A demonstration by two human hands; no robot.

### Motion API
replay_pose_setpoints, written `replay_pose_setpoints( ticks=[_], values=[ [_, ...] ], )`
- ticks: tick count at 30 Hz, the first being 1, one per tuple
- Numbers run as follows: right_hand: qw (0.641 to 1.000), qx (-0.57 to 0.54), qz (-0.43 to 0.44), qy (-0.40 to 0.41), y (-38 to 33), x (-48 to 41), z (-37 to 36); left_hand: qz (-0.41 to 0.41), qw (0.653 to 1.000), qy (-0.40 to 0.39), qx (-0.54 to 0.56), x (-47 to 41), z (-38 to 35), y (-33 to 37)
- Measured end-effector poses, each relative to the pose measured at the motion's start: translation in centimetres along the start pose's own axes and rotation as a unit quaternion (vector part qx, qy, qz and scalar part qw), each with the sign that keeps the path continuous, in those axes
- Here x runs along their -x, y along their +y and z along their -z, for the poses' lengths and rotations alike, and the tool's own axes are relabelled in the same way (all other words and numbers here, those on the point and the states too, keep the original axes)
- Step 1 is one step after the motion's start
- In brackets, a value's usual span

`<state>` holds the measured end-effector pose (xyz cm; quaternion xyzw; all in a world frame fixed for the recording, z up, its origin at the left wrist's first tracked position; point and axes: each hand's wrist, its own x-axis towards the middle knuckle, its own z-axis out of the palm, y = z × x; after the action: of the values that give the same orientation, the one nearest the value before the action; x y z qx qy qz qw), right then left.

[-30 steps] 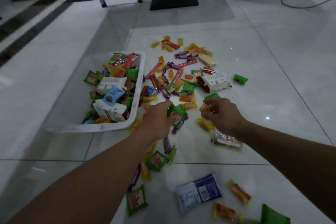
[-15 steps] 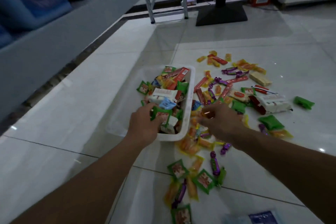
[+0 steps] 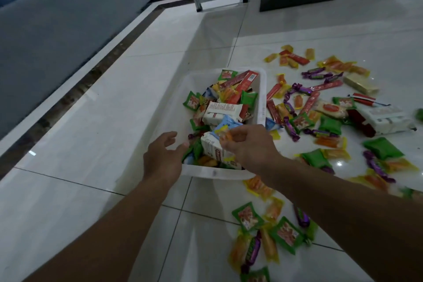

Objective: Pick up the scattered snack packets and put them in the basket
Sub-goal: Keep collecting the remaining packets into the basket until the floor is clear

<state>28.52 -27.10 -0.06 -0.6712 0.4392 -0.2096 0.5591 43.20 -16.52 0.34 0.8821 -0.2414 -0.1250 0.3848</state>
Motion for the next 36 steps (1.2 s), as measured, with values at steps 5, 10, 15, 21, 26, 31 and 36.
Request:
replay_pose_setpoints(
  ticks=[5,10,15,21,26,31,36],
  values=[
    [0.999,0.015,0.027,0.041,0.5,-1.3,-0.7,-0.028,0.998,-0.046,-0.031,-0.2,-0.7,-0.8],
    [0.991,0.037,0.051,0.119,2.1,-1.0,1.7,-0.025,0.998,-0.051,-0.01,-0.2,-1.5,-0.2],
    [0.98,0.105,0.062,0.16,4.6,-0.4,5.8,-0.035,0.997,-0.066,0.02,1.3,-3.0,1.9],
    [0.969,0.191,0.054,0.15,7.1,1.3,11.9,-0.047,0.994,-0.087,0.041,3.5,-6.0,5.4],
    [0.96,0.241,0.043,0.134,9.1,3.7,17.0,-0.08,0.988,-0.127,0.04,6.3,-9.8,8.2],
    [0.952,0.282,-0.015,0.118,11.7,5.3,22.3,-0.108,0.976,-0.191,0.014,9.8,-14.0,10.6],
    [0.949,0.291,-0.065,0.098,14.6,6.7,26.5,-0.138,0.958,-0.25,-0.021,12.1,-18.1,11.6]
  ],
)
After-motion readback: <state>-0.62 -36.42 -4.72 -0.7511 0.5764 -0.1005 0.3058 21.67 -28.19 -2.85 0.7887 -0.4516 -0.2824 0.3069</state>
